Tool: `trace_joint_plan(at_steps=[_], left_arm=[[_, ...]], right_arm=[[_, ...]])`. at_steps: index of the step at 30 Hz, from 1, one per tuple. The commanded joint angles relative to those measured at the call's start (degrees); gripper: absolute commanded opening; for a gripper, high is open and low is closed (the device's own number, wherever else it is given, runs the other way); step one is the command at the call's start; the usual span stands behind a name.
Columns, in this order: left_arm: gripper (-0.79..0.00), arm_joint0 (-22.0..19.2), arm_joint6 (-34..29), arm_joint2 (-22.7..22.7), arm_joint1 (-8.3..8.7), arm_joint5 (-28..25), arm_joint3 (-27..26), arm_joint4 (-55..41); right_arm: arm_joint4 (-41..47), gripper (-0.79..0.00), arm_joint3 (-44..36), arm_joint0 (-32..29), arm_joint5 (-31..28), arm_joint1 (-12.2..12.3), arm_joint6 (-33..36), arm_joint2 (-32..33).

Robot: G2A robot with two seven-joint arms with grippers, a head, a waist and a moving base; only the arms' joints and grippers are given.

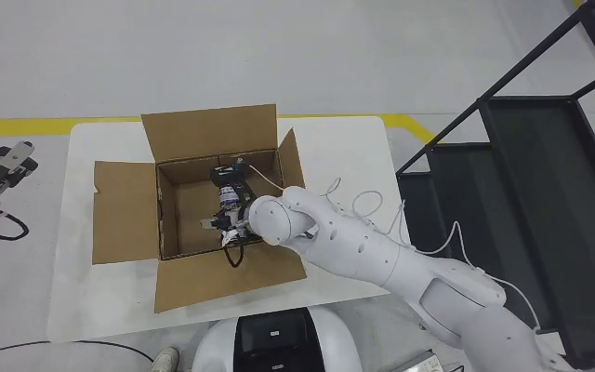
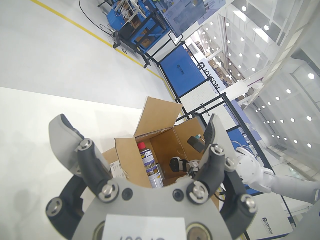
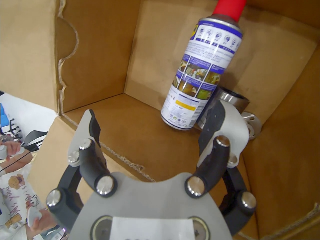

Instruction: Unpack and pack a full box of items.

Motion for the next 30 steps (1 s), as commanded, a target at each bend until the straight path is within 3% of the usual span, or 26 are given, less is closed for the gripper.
trace_joint_plan(at_steps=[1,8,15,24,30], left_arm=[[0.0,0.0,0.0,0.0,0.0,0.0,0.0,0.0],[0.0,0.0,0.0,0.0,0.0,0.0,0.0,0.0],[0.0,0.0,0.0,0.0,0.0,0.0,0.0,0.0],[0.0,0.0,0.0,0.0,0.0,0.0,0.0,0.0],[0.0,0.0,0.0,0.0,0.0,0.0,0.0,0.0]], right_arm=[[-0.2,0.0,3.8,2.0,1.5,-1.4,0.0,-1.0],[-1.0,0.0,11.9,6.0,3.3,-6.4,-0.8,-5.0],[-5.7,0.0,11.0,9.8,8.0,-9.6,-0.4,-6.7],[-10.6,0.0,11.3,9.9,12.0,-9.2,5.7,-4.9],[-12.2,0.0,5.9,6.2,14.4,-6.3,5.8,1.6]])
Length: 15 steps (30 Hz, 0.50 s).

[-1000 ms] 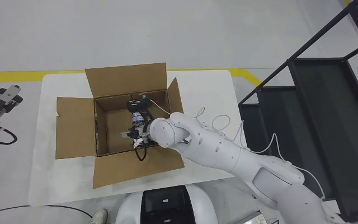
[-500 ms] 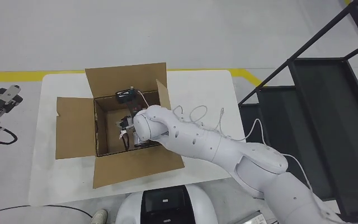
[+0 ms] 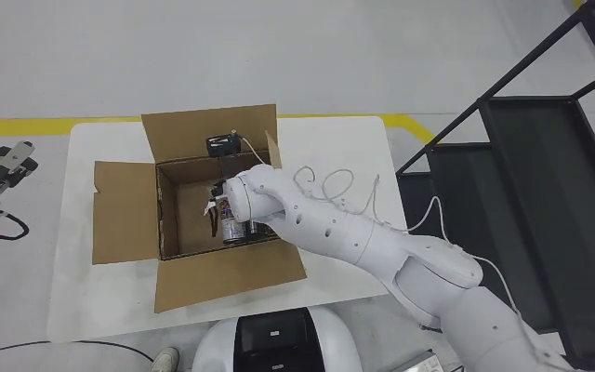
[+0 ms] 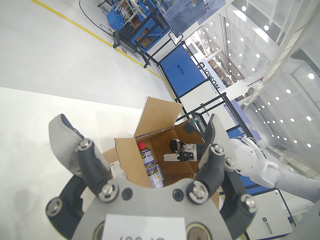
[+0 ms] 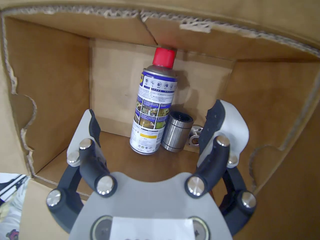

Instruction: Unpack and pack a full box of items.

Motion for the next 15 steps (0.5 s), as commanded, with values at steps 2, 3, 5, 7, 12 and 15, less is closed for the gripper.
trace_joint_plan(at_steps=[2,3,5,7,12,15], left_arm=[[0.0,0.0,0.0,0.0,0.0,0.0,0.0,0.0],[0.0,0.0,0.0,0.0,0.0,0.0,0.0,0.0],[0.0,0.0,0.0,0.0,0.0,0.0,0.0,0.0],[0.0,0.0,0.0,0.0,0.0,0.0,0.0,0.0],[0.0,0.0,0.0,0.0,0.0,0.0,0.0,0.0],[0.0,0.0,0.0,0.0,0.0,0.0,0.0,0.0]], right_arm=[[-0.1,0.0,-6.5,-3.8,-0.3,2.4,-0.7,5.6],[0.0,0.0,-8.8,-5.6,-1.2,3.3,-0.9,7.7],[-0.4,0.0,-13.4,-9.5,-3.0,5.1,-1.7,12.0],[-1.7,0.0,-16.7,-13.4,-4.0,6.8,-1.6,16.2],[-4.1,0.0,-26.1,-22.6,-6.4,10.2,-0.8,25.9],[-2.5,0.0,-31.0,-27.7,-9.2,11.4,-1.4,31.3]])
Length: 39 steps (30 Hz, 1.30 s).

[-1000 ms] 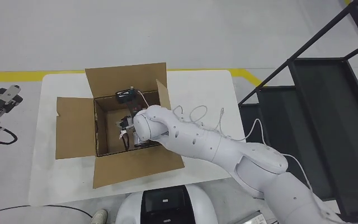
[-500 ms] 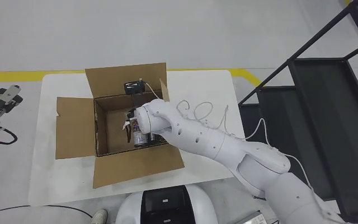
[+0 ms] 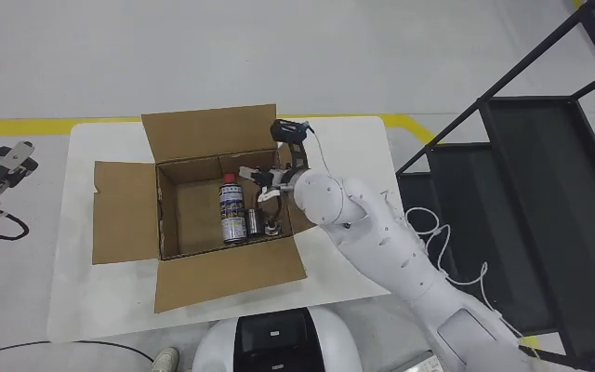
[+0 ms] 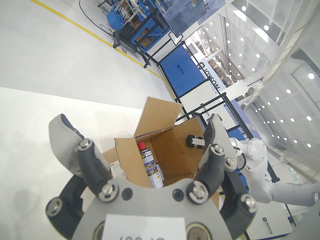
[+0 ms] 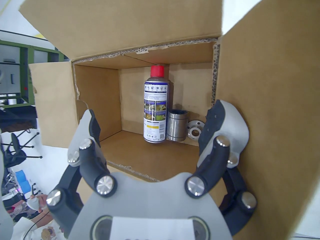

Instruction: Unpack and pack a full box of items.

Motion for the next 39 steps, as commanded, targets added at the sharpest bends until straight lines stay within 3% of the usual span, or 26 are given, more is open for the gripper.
trace_joint_plan(at_steps=[1,5,9,21,31,35,39], left_arm=[[0.0,0.0,0.0,0.0,0.0,0.0,0.0,0.0],[0.0,0.0,0.0,0.0,0.0,0.0,0.0,0.0],[0.0,0.0,0.0,0.0,0.0,0.0,0.0,0.0],[0.0,0.0,0.0,0.0,0.0,0.0,0.0,0.0],[0.0,0.0,0.0,0.0,0.0,0.0,0.0,0.0],[0.0,0.0,0.0,0.0,0.0,0.0,0.0,0.0],[0.0,0.0,0.0,0.0,0.0,0.0,0.0,0.0]], right_arm=[[1.9,0.0,-3.0,-3.7,-2.2,0.7,-0.9,4.3],[4.8,0.0,-5.1,-9.5,-5.0,1.6,-3.1,10.2],[3.4,0.0,-5.2,-13.3,-4.0,2.4,-3.4,13.3],[5.8,0.0,-2.0,-15.8,-6.2,2.7,-2.5,13.1],[-1.6,0.0,-8.5,-9.2,-8.9,2.7,0.0,8.7],[-0.5,0.0,-4.2,-3.1,-11.1,1.6,0.9,3.6],[-0.8,0.0,3.9,5.5,-11.1,-0.8,1.7,-5.8]])
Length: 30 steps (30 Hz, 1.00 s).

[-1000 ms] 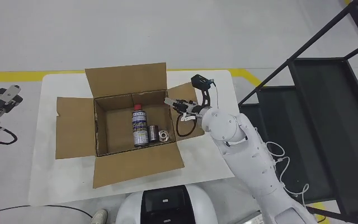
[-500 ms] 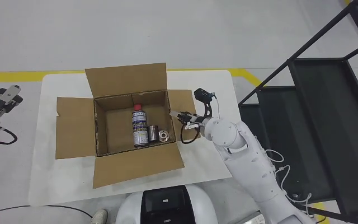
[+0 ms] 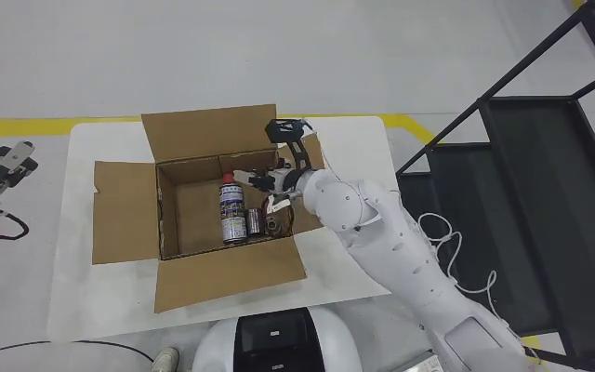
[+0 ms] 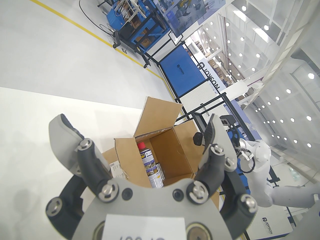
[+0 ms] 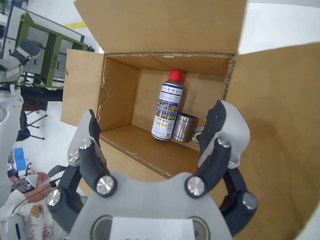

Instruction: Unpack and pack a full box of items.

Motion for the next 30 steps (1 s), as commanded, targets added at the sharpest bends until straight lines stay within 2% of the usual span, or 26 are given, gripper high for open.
trace_joint_plan(at_steps=[1,9,12,21,26,30], left_arm=[[0.0,0.0,0.0,0.0,0.0,0.0,0.0,0.0],[0.0,0.0,0.0,0.0,0.0,0.0,0.0,0.0],[0.0,0.0,0.0,0.0,0.0,0.0,0.0,0.0],[0.0,0.0,0.0,0.0,0.0,0.0,0.0,0.0],[0.0,0.0,0.0,0.0,0.0,0.0,0.0,0.0],[0.0,0.0,0.0,0.0,0.0,0.0,0.0,0.0]], right_arm=[[-0.2,0.0,4.5,4.7,0.8,-1.4,0.3,-5.3],[-2.6,0.0,18.3,16.3,5.1,-7.5,4.7,-20.6],[-3.0,0.0,22.2,18.5,6.0,-9.4,6.8,-24.1],[0.0,0.0,35.0,20.7,6.1,-15.5,5.2,-29.9],[-0.3,0.0,42.2,21.7,8.9,-18.7,2.3,-31.6],[2.0,0.0,47.2,21.7,8.0,-21.1,-0.6,-31.3]])
